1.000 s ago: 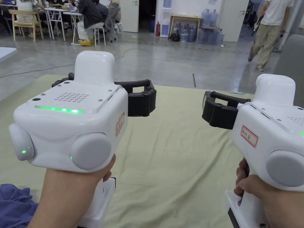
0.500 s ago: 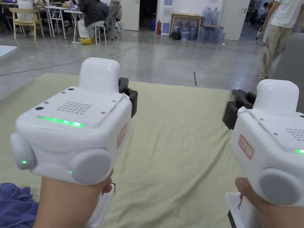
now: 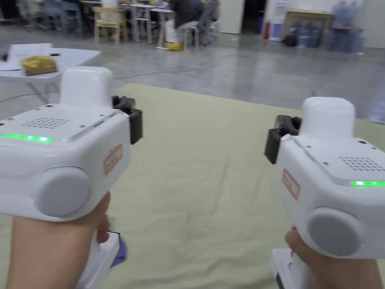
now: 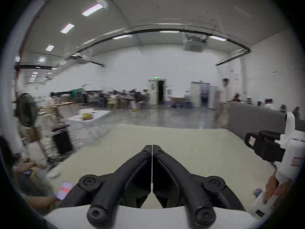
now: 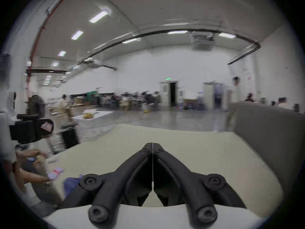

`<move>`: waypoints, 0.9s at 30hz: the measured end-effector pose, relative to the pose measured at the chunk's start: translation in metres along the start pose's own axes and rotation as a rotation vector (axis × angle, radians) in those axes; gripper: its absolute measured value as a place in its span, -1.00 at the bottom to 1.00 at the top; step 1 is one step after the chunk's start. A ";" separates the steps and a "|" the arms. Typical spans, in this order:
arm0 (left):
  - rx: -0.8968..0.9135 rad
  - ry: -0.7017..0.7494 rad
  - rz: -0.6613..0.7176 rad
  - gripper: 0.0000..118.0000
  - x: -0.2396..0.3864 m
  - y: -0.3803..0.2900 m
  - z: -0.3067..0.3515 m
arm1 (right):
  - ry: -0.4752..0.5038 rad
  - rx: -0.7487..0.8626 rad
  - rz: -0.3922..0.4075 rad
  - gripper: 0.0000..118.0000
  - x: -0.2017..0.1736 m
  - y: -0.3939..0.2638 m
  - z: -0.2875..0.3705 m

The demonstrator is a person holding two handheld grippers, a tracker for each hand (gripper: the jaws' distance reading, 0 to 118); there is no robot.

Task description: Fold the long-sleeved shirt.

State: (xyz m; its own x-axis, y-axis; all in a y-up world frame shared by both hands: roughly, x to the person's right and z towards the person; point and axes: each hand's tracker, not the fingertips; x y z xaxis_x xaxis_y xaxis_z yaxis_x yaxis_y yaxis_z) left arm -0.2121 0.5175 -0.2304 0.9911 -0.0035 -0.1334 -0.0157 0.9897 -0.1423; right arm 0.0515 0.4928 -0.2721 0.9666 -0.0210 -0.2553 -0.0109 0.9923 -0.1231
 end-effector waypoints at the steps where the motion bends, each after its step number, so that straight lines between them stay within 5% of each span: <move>1: -0.029 0.065 -0.008 -1.00 -0.024 -0.001 0.005 | 0.083 -0.027 -0.022 -0.95 -0.024 -0.002 -0.008; 5: -0.145 0.252 0.009 -1.00 -0.107 -0.019 0.025 | 0.559 -0.267 -0.131 -0.95 -0.109 -0.017 -0.035; 6: -0.163 0.266 0.026 -1.00 -0.119 -0.026 0.026 | 0.599 -0.282 -0.143 -0.95 -0.120 -0.022 -0.036; 10: -0.295 0.265 0.082 -1.00 -0.150 -0.072 0.009 | 0.584 -0.295 -0.013 -0.95 -0.137 -0.036 -0.036; 16: -0.501 0.205 0.188 -0.95 -0.177 -0.154 -0.053 | 0.541 -0.344 0.080 -0.95 -0.113 -0.050 -0.036; 17: -0.527 0.216 0.226 -0.52 -0.181 -0.166 -0.063 | 0.528 -0.353 0.086 -0.95 -0.108 -0.053 -0.036; 18: -0.558 0.230 0.276 0.80 -0.187 -0.181 -0.075 | 0.514 -0.368 0.087 -0.95 -0.103 -0.055 -0.037; 19: -0.661 0.222 0.317 1.00 -0.195 -0.197 -0.095 | 0.502 -0.388 0.079 -0.95 -0.098 -0.058 -0.038; 20: -0.616 0.197 0.456 0.97 -0.197 -0.215 -0.100 | 0.489 -0.404 0.068 -0.95 -0.093 -0.060 -0.037; 23: -0.850 0.186 0.369 1.00 -0.205 -0.236 -0.136 | 0.439 -0.449 0.038 -0.95 -0.082 -0.065 -0.038; 27: -0.885 0.225 0.294 0.98 -0.202 -0.270 -0.169 | 0.423 -0.465 0.037 -0.95 -0.072 -0.067 -0.036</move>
State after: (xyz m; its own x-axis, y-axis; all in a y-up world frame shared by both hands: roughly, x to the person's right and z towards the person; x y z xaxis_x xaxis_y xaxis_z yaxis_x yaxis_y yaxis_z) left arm -0.4304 0.2265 -0.3304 0.8843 0.1090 -0.4539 -0.4454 0.4884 -0.7504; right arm -0.0267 0.4229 -0.2804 0.7799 -0.1286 -0.6125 -0.2439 0.8388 -0.4868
